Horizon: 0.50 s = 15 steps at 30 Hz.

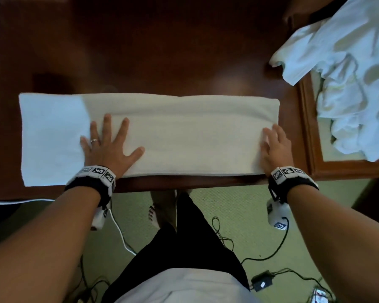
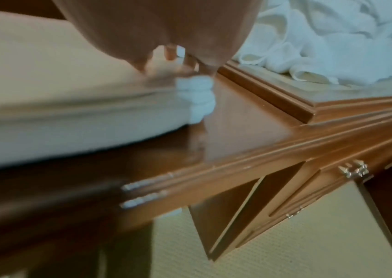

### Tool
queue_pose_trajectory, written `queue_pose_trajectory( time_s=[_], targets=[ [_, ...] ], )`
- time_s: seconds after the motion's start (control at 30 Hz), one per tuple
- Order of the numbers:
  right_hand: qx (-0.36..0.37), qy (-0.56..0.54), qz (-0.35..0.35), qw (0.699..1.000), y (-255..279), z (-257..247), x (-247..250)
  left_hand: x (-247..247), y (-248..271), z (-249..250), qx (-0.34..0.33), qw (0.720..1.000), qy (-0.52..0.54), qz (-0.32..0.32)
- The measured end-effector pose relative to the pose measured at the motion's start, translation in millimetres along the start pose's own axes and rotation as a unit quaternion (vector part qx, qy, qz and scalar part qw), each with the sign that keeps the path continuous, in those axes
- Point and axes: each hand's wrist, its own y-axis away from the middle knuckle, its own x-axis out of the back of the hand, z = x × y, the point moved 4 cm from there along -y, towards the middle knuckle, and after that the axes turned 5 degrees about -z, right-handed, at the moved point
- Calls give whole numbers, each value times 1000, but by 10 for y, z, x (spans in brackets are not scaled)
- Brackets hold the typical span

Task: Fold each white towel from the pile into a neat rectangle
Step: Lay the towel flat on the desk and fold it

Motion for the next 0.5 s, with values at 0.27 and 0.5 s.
queue_pose_trajectory(
  time_s=[0.27,0.5],
  targets=[
    [-208,-128,-42,969,-135,-48,114,66,150,-105,33,999,-10,-28],
    [-263,-240,-159,921,-234,78,20,-17,237,118,71,997,5,8]
  ],
)
